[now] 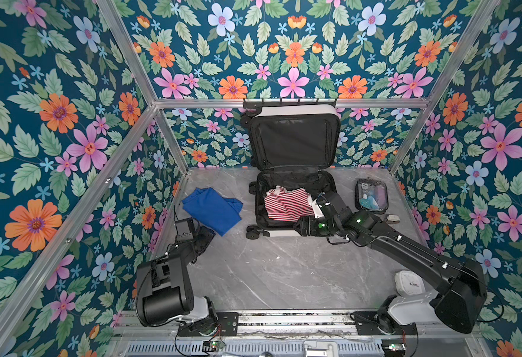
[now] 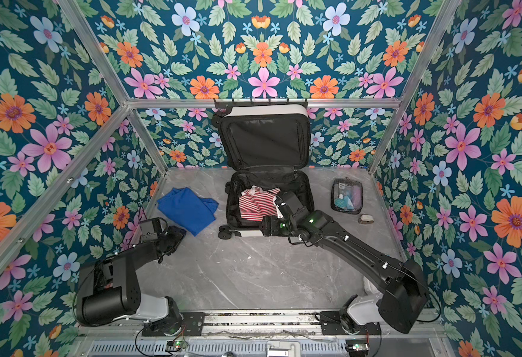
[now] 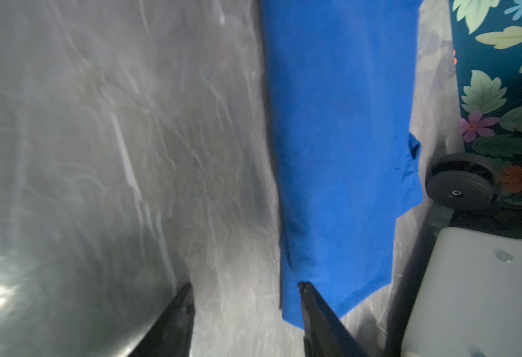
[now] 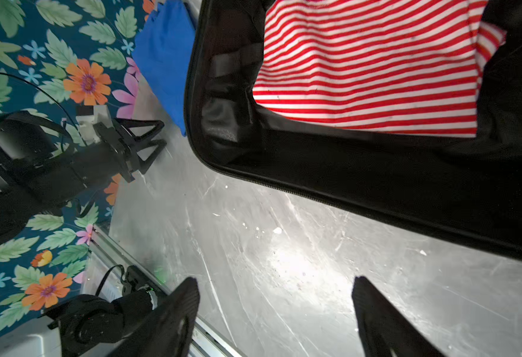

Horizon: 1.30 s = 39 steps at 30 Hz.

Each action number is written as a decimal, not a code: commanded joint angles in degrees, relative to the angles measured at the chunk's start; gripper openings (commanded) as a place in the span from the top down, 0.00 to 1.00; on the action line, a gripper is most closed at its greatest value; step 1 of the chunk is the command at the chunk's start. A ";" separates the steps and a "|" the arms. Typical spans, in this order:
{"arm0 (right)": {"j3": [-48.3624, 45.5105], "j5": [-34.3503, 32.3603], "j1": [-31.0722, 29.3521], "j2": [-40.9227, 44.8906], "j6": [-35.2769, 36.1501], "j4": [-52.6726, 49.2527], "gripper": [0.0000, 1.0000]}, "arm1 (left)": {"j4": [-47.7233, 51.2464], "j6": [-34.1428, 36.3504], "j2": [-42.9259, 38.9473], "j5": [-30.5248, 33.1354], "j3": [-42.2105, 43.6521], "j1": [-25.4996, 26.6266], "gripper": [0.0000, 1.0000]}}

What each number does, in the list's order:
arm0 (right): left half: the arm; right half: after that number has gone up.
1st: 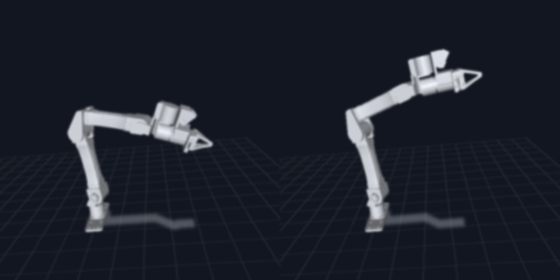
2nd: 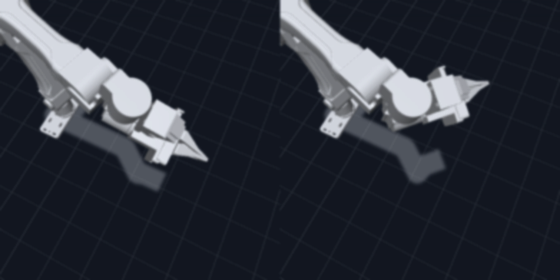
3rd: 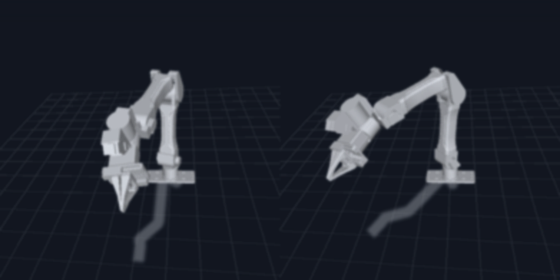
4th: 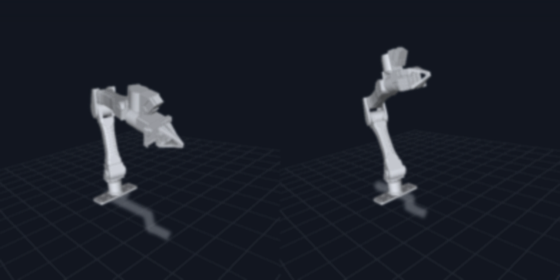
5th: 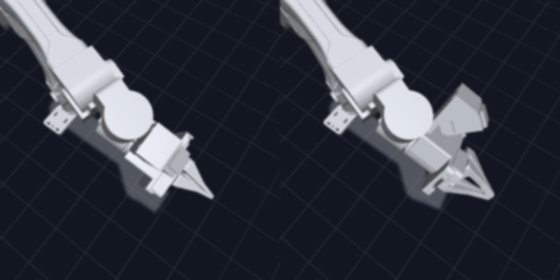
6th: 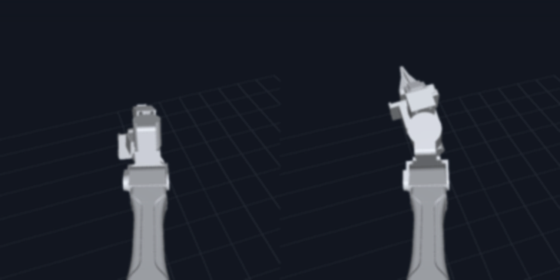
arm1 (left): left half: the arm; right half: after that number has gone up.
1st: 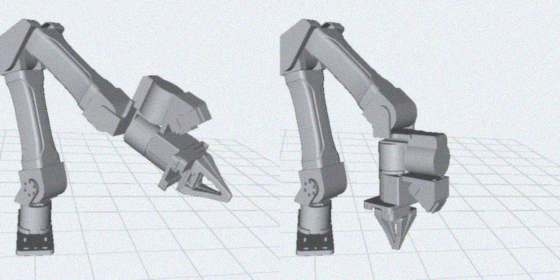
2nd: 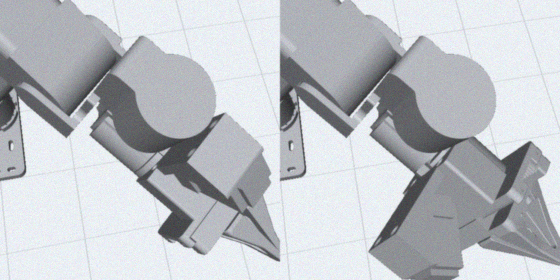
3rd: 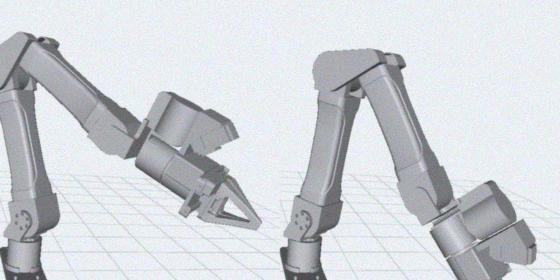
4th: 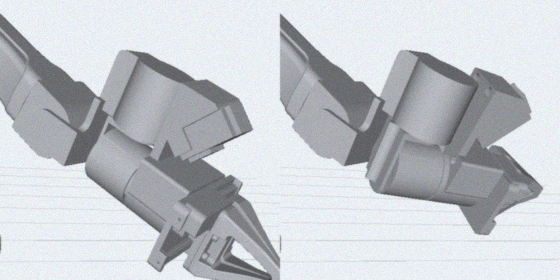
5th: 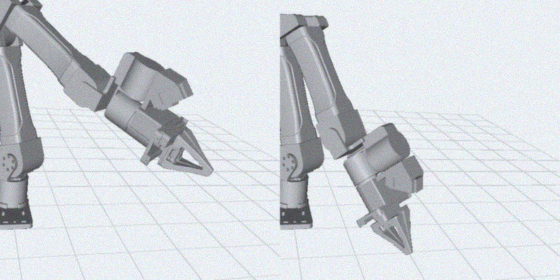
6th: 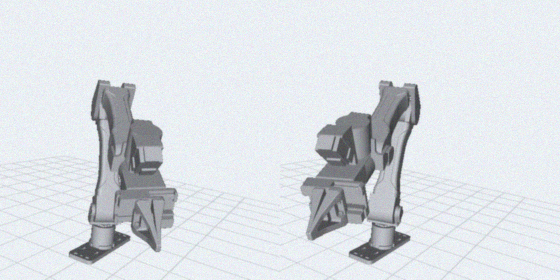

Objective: Pack the luggage

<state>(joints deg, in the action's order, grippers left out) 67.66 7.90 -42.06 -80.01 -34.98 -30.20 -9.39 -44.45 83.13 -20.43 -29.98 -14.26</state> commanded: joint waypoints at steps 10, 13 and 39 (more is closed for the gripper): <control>-1.48 -0.78 -0.74 -2.00 -4.13 4.74 0.21 | -17.52 -10.72 9.57 -5.32 3.26 1.00 0.56; -1.31 -0.96 -0.74 -1.83 -4.21 4.44 0.21 | -18.87 -11.01 11.60 -5.72 3.17 1.01 0.67; 2.58 -2.89 -9.22 -6.92 -4.30 3.23 0.22 | 21.13 -5.30 -36.40 1.70 16.27 1.14 1.00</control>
<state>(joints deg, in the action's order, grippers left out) 69.97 4.56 -51.20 -86.91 -39.38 -27.16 2.92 -50.46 51.40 -19.81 -13.74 -13.17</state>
